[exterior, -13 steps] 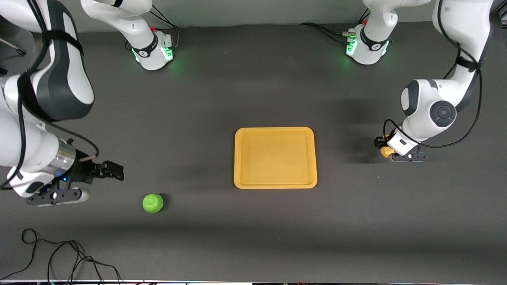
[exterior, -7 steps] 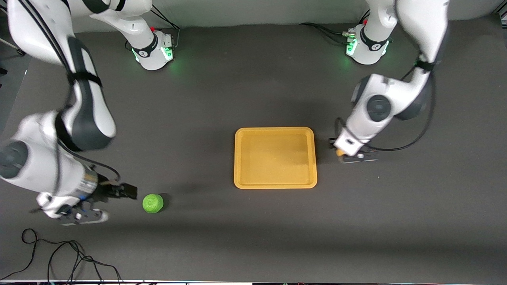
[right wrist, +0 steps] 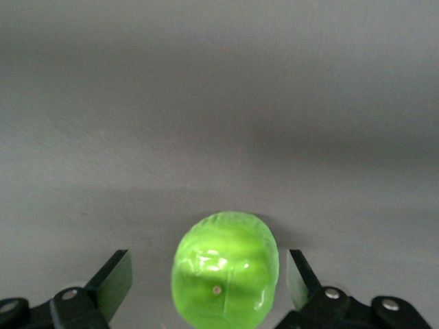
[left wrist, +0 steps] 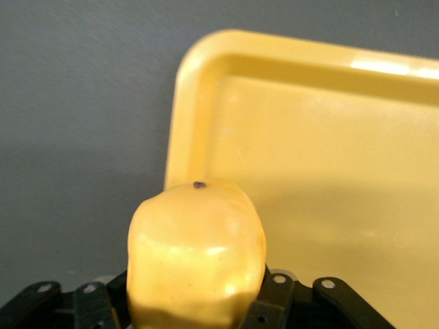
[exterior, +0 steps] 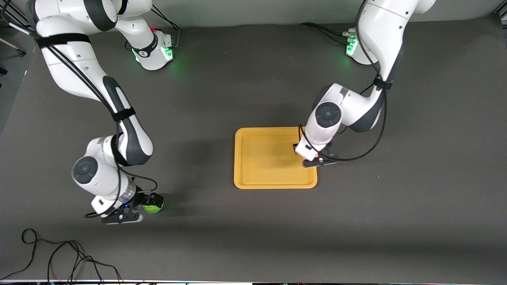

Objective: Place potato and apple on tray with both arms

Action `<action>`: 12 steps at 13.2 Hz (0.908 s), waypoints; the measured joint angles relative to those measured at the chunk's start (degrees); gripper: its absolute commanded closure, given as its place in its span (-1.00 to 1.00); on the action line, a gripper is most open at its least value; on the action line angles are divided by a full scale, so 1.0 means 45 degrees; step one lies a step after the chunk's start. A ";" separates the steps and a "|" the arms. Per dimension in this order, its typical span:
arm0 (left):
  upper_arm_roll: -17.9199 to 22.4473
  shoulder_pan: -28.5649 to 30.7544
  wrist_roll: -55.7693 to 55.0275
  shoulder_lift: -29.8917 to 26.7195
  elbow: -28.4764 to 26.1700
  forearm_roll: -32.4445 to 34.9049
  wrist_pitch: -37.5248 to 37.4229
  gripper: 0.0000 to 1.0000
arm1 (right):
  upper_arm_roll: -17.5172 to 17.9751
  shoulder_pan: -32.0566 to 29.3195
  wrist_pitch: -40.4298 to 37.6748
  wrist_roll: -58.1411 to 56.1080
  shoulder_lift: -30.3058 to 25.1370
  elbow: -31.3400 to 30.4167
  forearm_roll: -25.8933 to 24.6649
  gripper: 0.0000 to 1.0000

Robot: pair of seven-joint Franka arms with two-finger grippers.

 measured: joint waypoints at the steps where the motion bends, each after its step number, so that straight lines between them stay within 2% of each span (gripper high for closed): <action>1: 0.0006 -0.0062 -0.0029 0.0182 0.0017 0.0025 0.0043 0.64 | -0.0001 -0.0006 0.0435 0.0000 0.0116 -0.0265 0.0000 -1.00; 2: 0.0017 -0.0073 -0.0030 0.0395 0.0025 0.0088 0.0171 0.63 | -0.0002 -0.0009 0.0818 0.0000 0.0222 -0.0474 0.0000 -1.00; 3: 0.0040 -0.0072 -0.0030 0.0603 0.0044 0.0157 0.0362 0.44 | -0.0003 -0.0014 0.1076 0.0000 0.0323 -0.0615 0.0000 -0.47; 4: 0.0053 -0.0072 -0.0030 0.0760 0.0067 0.0186 0.0444 0.11 | -0.0006 -0.0019 0.1190 0.0000 0.0376 -0.0685 0.0000 -0.13; 5: 0.0052 -0.0086 -0.0029 0.0862 0.0085 0.0201 0.0498 -0.05 | -0.0012 -0.0022 0.1224 0.0000 0.0386 -0.0696 0.0000 -0.01; 6: 0.0051 -0.0138 -0.0030 0.0899 0.0086 0.0204 0.0526 -0.30 | -0.0025 -0.0025 0.1236 0.0000 0.0373 -0.0681 0.0000 0.00; 7: 0.0052 -0.0208 -0.0030 0.0896 0.0095 0.0205 0.0526 -0.39 | -0.0038 -0.0032 0.1230 -0.0001 0.0322 -0.0648 0.0000 0.00; 9: 0.0052 -0.0306 -0.0033 0.0891 0.0184 0.0207 0.0531 -0.47 | -0.0064 -0.0033 0.0633 -0.0002 -0.0085 -0.0484 -0.0002 0.00; 12: 0.0090 -0.0318 -0.0033 0.0884 0.0250 0.0218 0.0525 -0.53 | -0.0063 0.0026 -0.2185 -0.0003 -0.1701 0.0225 -0.0005 0.00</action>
